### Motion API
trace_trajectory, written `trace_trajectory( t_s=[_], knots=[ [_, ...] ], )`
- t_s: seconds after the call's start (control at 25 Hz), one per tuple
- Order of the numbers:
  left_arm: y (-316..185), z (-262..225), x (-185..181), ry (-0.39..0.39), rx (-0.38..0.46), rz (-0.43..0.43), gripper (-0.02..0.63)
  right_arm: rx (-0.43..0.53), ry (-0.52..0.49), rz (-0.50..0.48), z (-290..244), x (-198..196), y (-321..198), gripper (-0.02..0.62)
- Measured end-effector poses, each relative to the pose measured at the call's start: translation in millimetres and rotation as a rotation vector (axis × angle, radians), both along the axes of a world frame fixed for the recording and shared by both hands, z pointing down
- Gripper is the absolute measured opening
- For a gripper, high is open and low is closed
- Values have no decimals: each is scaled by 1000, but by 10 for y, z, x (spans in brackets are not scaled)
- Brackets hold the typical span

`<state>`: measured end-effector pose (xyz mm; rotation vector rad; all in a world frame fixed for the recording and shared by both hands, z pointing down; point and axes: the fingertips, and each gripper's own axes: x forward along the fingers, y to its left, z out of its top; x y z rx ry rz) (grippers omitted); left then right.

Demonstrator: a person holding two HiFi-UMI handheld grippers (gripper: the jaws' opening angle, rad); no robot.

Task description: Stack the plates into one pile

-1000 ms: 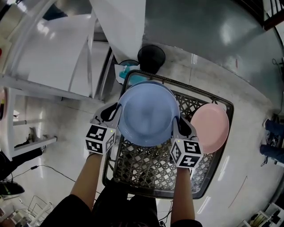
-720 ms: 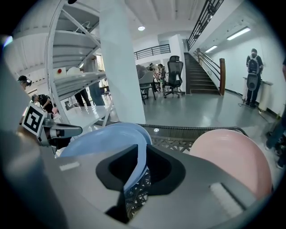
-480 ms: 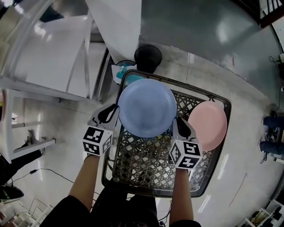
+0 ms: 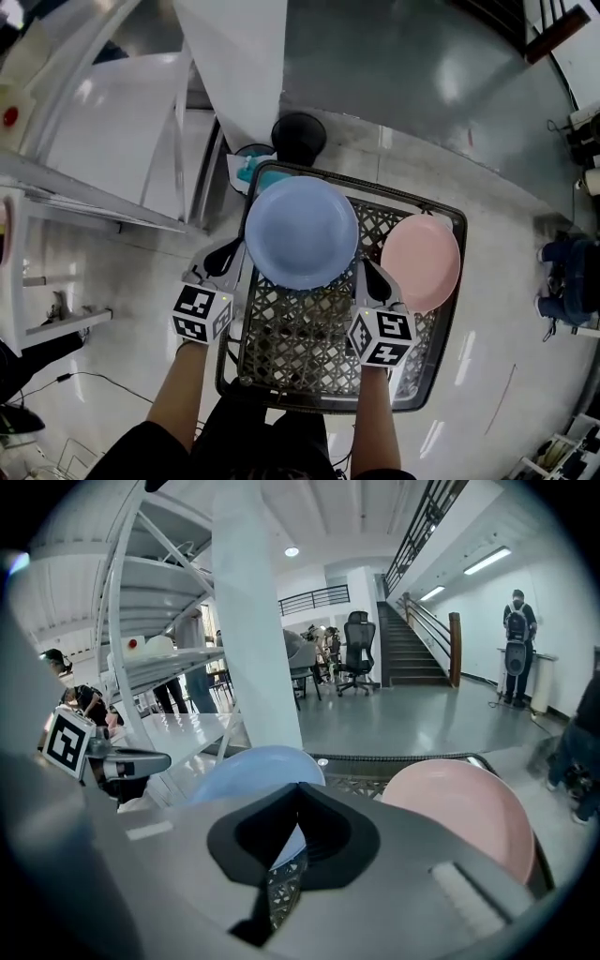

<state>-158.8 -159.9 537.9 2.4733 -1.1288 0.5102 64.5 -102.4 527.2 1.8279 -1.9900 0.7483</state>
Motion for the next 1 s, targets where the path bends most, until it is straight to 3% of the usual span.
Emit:
trace_trajectory(
  t_s=[0.64, 1.0],
  knots=[
    [347, -806, -27, 95, 109, 24, -5, 174, 24, 3, -882, -298, 258, 11],
    [599, -1447, -58, 114, 203, 29, -5, 259, 34, 20, -1458, -247, 509, 11]
  ],
)
